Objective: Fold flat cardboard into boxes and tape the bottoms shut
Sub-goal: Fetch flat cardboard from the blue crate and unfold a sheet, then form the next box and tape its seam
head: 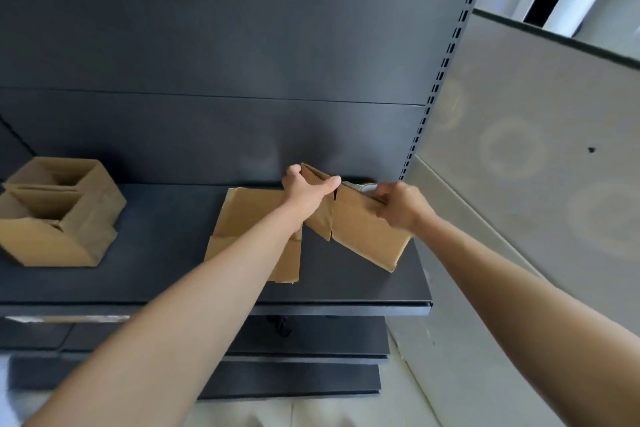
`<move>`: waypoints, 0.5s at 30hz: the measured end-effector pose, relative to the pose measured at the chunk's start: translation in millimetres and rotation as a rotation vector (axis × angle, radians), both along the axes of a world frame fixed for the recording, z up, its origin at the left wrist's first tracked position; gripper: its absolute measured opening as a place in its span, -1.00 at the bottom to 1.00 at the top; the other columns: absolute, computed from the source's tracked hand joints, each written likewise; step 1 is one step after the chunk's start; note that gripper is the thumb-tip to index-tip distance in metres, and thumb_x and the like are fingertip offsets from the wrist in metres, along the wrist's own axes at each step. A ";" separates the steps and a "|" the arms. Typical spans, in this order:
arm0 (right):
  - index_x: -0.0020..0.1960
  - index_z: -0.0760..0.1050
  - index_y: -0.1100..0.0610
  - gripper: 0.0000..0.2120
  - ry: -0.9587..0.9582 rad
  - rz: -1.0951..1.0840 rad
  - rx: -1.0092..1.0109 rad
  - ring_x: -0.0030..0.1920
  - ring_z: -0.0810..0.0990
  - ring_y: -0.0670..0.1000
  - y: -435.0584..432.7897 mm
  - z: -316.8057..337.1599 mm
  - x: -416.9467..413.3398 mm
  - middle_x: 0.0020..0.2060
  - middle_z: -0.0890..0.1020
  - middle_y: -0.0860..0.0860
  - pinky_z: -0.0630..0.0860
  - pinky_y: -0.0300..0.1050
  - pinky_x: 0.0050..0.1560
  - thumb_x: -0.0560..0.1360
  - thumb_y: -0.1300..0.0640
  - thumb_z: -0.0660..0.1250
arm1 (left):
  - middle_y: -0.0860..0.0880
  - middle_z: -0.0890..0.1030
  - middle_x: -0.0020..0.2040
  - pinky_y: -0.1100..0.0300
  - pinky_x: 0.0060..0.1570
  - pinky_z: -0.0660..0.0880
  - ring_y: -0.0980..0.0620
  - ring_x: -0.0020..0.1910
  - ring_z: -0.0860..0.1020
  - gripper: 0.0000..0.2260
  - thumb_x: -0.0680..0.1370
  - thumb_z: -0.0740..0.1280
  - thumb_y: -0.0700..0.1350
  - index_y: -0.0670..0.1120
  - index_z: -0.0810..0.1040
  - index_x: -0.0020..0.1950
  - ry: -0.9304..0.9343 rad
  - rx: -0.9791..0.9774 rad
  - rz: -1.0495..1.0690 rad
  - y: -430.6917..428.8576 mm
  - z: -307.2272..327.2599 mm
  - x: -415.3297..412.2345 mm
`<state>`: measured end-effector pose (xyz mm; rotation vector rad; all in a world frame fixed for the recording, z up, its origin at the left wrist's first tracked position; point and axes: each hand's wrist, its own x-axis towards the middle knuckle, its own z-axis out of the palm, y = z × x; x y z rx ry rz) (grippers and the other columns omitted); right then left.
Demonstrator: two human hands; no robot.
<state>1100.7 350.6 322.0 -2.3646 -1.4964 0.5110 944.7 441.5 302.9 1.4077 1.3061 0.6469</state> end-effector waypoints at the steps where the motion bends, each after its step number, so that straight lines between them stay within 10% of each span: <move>1: 0.11 0.59 0.08 -0.77 0.016 0.021 -0.011 -0.02 0.61 0.14 -1.7 -0.6 4.0 -0.03 0.68 0.10 0.57 0.02 0.02 0.46 0.13 0.35 | -0.06 0.20 0.46 0.08 0.28 0.32 -0.07 0.38 0.32 -0.22 0.43 0.45 0.11 -0.08 0.10 0.49 0.008 0.005 0.022 -2.0 0.0 4.3; 15: 0.14 0.51 0.05 -0.64 0.629 -0.093 -0.278 -0.08 0.58 0.06 -26.6 5.9 29.6 -0.09 0.59 0.04 0.63 -0.01 -0.01 0.57 -0.18 0.17 | -0.11 0.26 0.44 0.00 0.27 0.43 -0.14 0.34 0.35 -0.26 0.47 0.38 -0.24 -0.02 0.03 0.52 0.043 -0.110 -0.043 2.4 4.7 27.3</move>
